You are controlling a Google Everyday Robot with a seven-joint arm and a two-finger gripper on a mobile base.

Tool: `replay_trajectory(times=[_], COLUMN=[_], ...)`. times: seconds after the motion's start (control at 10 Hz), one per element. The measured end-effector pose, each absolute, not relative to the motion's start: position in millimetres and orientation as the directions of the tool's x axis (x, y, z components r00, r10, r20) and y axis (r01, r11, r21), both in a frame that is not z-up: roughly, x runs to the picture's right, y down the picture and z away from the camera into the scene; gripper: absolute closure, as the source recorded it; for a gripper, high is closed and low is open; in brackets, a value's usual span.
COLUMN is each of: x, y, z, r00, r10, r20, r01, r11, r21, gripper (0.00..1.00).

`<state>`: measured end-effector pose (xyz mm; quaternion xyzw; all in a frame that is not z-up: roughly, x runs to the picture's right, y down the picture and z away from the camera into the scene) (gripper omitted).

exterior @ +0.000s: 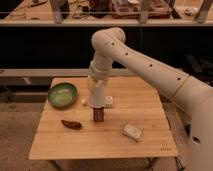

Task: Place the ceramic cup over the eraser

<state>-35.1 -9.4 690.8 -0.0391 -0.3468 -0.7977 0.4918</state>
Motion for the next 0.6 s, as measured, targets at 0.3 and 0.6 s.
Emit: replay_trajectory(times=[0.3,0.6], x=[-27.0,-27.3], y=[13.7,29.0], z=[698.2,707.9], r00=[-0.512,-0.511], r10=[-0.767,-0.777], r20=[0.387,0.368], r01=[0.805,0.794], r11=[-0.271,-0.264], r21=[0.528,0.547], gripper=[1.00,1.00])
